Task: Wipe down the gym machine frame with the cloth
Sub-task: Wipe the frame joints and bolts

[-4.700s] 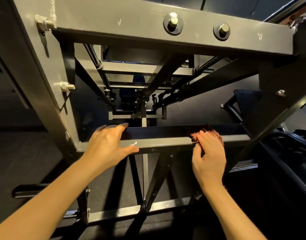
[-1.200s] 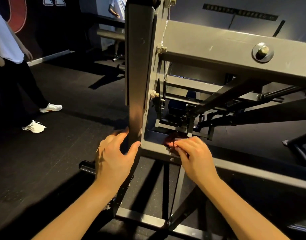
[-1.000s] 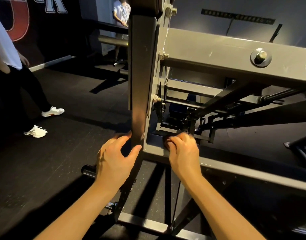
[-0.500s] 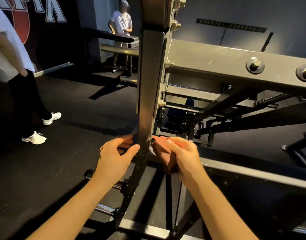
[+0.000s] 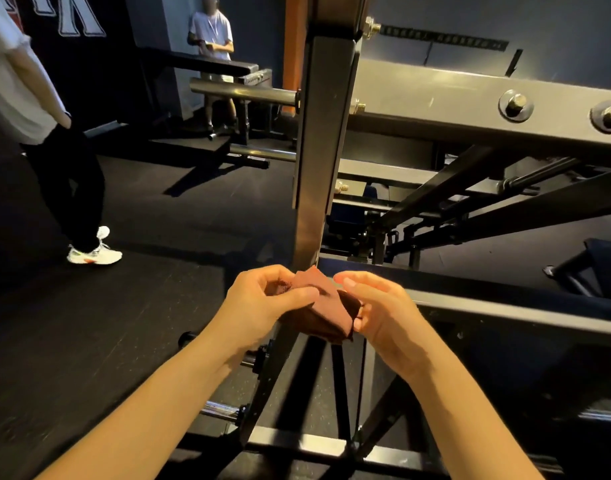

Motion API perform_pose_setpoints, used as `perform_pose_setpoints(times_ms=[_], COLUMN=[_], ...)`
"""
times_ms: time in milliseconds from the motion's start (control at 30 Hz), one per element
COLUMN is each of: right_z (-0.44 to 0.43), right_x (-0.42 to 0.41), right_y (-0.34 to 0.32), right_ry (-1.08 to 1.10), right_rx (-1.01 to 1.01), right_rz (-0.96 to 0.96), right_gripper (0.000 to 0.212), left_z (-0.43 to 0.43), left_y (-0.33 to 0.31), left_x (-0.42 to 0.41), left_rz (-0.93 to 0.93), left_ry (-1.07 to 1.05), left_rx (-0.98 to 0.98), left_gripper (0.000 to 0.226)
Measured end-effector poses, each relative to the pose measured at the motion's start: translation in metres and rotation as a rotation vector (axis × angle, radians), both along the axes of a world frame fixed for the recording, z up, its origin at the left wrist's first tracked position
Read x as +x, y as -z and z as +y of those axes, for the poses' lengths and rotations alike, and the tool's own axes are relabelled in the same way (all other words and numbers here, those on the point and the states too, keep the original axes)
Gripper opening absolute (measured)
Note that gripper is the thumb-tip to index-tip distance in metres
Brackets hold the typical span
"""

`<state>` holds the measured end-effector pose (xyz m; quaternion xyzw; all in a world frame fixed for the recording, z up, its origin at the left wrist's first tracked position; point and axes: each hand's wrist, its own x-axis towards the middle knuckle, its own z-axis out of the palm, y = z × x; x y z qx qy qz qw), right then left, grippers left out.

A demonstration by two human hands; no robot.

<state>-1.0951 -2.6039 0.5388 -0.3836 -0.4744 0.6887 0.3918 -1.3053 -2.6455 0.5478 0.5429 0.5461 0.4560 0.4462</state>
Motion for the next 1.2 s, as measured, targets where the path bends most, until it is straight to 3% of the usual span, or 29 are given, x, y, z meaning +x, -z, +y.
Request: perform_pose_setpoints(times_ms=[133, 267, 400, 467, 600, 733, 833, 933, 1067, 1200], right_z=[-0.016, -0.02, -0.025, -0.027, -0.031, -0.027, -0.018, -0.018, -0.026, -0.03], right_x=[0.011, 0.013, 0.015, 0.017, 0.025, 0.05, 0.068, 0.066, 0.06, 0.061], right_y=[0.012, 0.015, 0.016, 0.018, 0.02, 0.017, 0.016, 0.015, 0.016, 0.017], right_ry=[-0.065, 0.029, 0.12, 0.122, 0.108, -0.039, -0.16, -0.26, -0.37, -0.404], right_rx=[0.02, 0.013, 0.036, 0.04, 0.056, 0.093, 0.13, 0.136, 0.153, 0.108], right_rz=[-0.022, -0.02, -0.079, -0.101, -0.139, -0.226, -0.305, -0.345, -0.376, -0.254], right_gripper=[0.05, 0.045, 0.025, 0.023, 0.02, 0.024, 0.025, 0.029, 0.038, 0.029], left_z=[-0.004, -0.007, -0.019, -0.028, -0.038, -0.039, -0.035, -0.034, -0.031, -0.03], left_y=[0.007, 0.015, 0.022, 0.019, 0.017, 0.02, 0.014, 0.005, -0.003, 0.01], left_x=[0.0, 0.003, 0.018, 0.031, 0.052, 0.056, 0.052, 0.055, 0.051, 0.04], left_rz=[-0.133, -0.087, 0.12, 0.134, 0.108, 0.184, 0.199, 0.229, 0.151, -0.118], left_ry=[-0.072, -0.061, -0.236, -0.112, 0.029, -0.064, -0.127, -0.056, -0.016, 0.076], left_rx=[-0.143, -0.273, -0.037, 0.053, 0.005, 0.023, -0.03, -0.111, -0.207, -0.364], left_gripper=[0.026, 0.032, 0.033, 0.027, 0.035, 0.015, 0.014, 0.013, 0.016, 0.026])
